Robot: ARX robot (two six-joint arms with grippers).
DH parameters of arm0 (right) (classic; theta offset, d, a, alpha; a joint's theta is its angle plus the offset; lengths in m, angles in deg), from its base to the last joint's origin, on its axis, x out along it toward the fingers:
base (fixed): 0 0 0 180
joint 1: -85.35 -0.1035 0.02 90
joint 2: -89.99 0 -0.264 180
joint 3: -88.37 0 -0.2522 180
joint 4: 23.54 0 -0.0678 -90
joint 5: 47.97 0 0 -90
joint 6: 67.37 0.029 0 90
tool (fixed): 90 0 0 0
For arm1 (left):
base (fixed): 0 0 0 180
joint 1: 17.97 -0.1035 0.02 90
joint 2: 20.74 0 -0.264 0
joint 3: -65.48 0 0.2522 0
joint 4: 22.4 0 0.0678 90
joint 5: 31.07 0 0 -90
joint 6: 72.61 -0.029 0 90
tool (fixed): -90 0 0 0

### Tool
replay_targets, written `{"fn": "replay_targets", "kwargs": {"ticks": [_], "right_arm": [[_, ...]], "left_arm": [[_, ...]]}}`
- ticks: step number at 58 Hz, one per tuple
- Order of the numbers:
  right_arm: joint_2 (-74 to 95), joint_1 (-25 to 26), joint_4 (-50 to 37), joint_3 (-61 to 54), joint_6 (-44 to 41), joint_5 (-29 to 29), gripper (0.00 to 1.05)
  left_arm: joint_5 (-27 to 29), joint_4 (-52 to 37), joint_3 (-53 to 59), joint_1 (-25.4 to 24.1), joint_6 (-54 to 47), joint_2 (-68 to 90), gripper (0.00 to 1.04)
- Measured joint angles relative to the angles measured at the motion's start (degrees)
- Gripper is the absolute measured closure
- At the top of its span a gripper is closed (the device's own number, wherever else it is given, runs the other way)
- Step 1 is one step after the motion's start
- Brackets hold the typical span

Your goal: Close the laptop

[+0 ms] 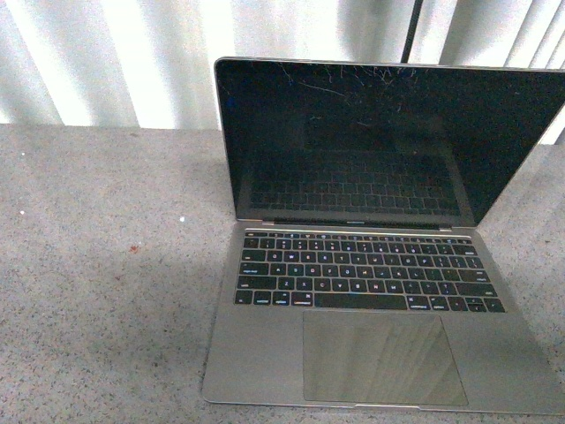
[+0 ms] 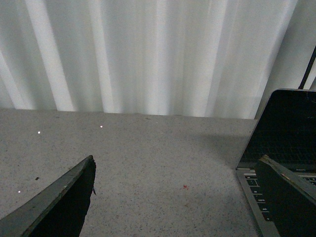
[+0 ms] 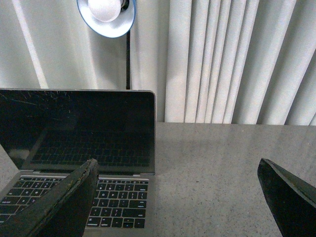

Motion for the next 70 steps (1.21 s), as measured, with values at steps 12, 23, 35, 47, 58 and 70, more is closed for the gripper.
{"fn": "replay_targets", "kwargs": {"ticks": [12, 23, 35, 47, 58, 70], "right_arm": [[0.00, 0.00, 0.00, -0.02, 0.00, 0.00, 0.07], [0.00, 0.00, 0.00, 0.00, 0.00, 0.00, 0.07], [0.00, 0.00, 0.00, -0.02, 0.00, 0.00, 0.07], [0.02, 0.00, 0.02, 0.00, 0.02, -0.07, 0.07], [23.06, 0.70, -5.97, 9.05, -5.66, -2.34, 0.07], [54.07, 5.22, -25.86, 22.14, -23.98, 11.63, 0.07]], "left_arm": [[0.00, 0.00, 0.00, 0.00, 0.00, 0.00, 0.07], [0.00, 0.00, 0.00, 0.00, 0.00, 0.00, 0.07], [0.00, 0.00, 0.00, 0.00, 0.00, 0.00, 0.07], [5.95, 0.79, -0.42, 2.03, 5.05, 2.29, 0.07], [-1.75, -22.58, -7.08, 2.16, 20.22, 25.68, 0.07], [-13.88, -38.82, -22.86, 6.43, 13.20, 55.80, 0.07]]}}
